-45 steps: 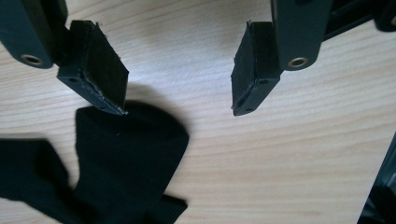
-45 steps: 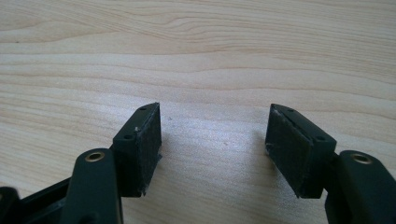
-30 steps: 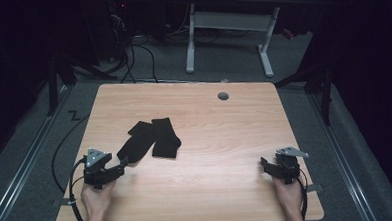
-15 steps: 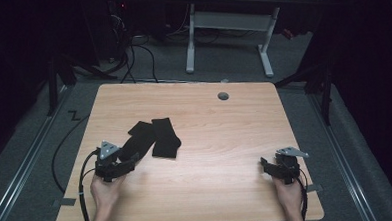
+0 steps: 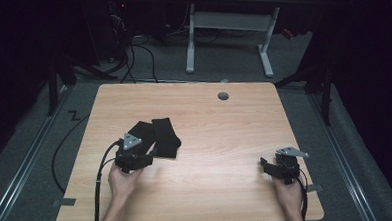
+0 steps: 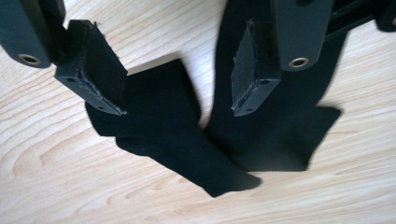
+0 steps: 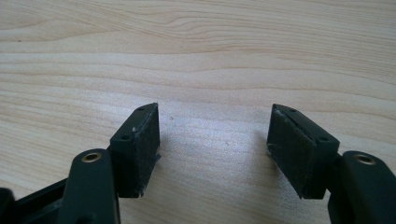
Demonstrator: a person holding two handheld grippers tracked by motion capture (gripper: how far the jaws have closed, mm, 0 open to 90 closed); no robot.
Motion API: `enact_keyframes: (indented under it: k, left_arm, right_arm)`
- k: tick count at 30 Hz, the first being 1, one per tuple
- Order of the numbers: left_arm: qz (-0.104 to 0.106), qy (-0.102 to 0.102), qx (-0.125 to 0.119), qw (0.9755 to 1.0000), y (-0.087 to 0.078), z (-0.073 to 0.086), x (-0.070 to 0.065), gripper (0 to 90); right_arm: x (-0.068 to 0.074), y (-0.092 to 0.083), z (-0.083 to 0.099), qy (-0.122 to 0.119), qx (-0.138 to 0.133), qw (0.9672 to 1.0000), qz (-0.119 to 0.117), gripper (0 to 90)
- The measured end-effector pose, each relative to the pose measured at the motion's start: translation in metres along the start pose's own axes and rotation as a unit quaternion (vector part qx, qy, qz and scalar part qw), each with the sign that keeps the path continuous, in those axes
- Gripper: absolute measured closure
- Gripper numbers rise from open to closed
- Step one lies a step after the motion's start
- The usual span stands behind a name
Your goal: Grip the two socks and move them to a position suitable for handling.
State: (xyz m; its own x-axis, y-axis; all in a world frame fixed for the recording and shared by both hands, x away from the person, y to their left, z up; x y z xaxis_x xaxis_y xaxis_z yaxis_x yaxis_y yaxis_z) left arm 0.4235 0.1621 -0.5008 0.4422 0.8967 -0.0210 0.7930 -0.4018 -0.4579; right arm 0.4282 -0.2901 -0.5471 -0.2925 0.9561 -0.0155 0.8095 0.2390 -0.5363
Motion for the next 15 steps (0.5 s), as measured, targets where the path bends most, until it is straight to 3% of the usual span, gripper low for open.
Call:
enact_keyframes:
  k: [10,15]
  left_arm:
    - [0.009,0.022,0.025,0.9994,0.035,-0.015,-0.016,36.7]
    - [0.007,0.016,0.03,0.9994,0.048,-0.013,-0.018,37.7]
  right_arm:
    - [0.0,0.0,0.0,0.0,0.0,1.0,-0.001,34.5]
    - [0.0,0.0,0.0,-0.001,0.0,1.0,-0.001,34.5]
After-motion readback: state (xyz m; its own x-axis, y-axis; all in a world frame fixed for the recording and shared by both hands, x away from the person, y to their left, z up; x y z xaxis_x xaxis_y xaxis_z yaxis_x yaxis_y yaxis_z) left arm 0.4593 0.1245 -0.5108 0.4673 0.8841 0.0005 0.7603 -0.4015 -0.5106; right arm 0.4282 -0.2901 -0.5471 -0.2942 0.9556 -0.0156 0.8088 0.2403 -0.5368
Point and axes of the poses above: each handheld gripper's, and its own axes: y roughly forward along the jaws, z roughly out of its underside, x roughly to its left, the point moved 6 cm from there along y, roughly forward along the jaws, and after that the axes turned 9 degrees about -x, right-handed, at the moved point
